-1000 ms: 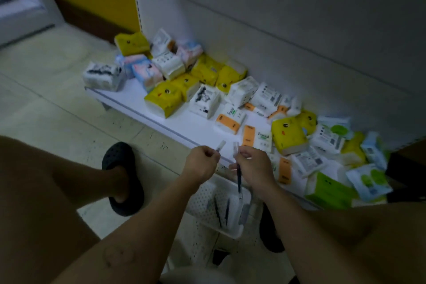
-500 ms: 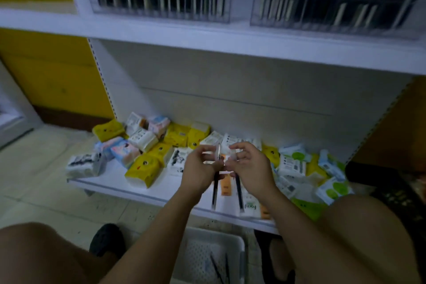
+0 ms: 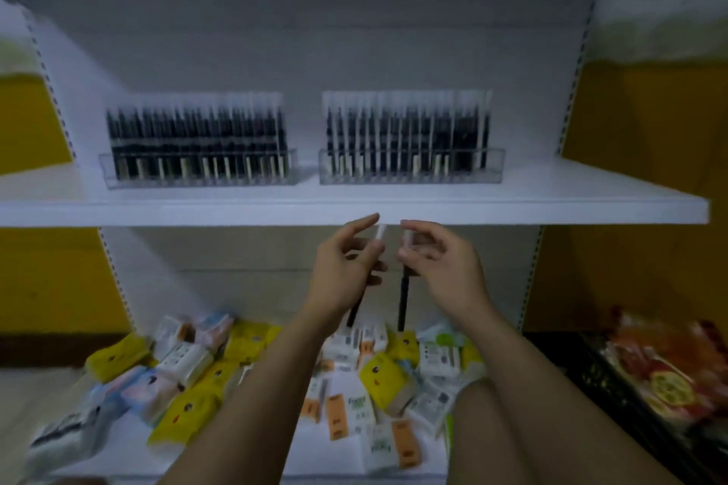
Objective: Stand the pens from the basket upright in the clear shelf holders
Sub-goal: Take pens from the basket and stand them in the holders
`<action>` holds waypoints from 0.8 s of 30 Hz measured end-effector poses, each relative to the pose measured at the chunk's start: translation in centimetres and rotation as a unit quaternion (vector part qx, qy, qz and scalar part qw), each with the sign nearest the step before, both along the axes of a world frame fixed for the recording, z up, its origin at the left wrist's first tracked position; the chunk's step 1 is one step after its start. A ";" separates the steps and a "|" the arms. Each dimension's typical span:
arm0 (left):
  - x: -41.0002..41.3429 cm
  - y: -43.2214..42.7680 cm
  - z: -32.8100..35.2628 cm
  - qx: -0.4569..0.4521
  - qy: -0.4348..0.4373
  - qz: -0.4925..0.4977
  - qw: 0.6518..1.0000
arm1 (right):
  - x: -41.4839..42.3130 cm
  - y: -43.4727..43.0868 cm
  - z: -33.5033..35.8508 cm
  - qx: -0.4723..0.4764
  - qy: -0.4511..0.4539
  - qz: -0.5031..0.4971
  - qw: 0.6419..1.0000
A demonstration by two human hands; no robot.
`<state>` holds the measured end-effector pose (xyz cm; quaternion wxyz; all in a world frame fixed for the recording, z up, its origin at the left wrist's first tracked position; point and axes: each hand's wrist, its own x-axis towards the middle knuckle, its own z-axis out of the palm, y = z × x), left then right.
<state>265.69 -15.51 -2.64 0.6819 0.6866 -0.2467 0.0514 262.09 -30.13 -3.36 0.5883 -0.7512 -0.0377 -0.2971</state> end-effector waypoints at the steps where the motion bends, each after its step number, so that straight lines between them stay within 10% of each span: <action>1: -0.2 -0.8 1.2 -0.003 -0.008 -0.014 1.000 | -0.4 -0.8 1.2 -0.003 -0.012 -0.007 1.000; 24: 5.7 -16.9 19.1 0.139 -0.289 0.026 0.947 | 3.5 -17.6 17.0 -0.026 -0.172 -0.173 0.969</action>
